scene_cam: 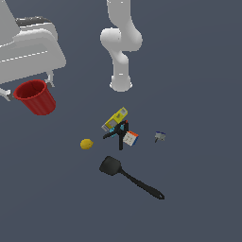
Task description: Pick up a designated object from a clutter of objects.
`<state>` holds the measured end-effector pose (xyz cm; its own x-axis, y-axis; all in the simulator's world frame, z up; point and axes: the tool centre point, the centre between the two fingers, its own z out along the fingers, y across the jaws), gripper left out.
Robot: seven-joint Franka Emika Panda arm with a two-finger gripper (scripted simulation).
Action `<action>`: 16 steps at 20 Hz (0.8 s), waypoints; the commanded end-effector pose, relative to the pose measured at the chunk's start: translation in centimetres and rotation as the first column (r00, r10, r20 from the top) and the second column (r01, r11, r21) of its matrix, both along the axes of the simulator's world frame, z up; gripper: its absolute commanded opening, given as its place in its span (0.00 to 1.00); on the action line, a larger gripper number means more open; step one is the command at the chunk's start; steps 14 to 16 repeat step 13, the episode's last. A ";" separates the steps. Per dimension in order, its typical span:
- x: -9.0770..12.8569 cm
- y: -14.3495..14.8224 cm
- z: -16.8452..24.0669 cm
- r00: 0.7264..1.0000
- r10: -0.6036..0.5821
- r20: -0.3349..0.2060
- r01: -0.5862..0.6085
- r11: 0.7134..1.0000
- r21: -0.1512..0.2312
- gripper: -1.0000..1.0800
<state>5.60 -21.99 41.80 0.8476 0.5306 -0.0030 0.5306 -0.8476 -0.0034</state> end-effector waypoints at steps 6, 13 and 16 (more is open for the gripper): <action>1.1 0.9 1.9 1.000 0.000 0.002 0.000 1.000 -0.001 0.00; 1.5 1.2 2.5 1.000 0.000 0.002 0.000 1.000 -0.001 0.00; 1.5 1.2 2.5 1.000 0.000 0.002 0.000 1.000 -0.001 0.00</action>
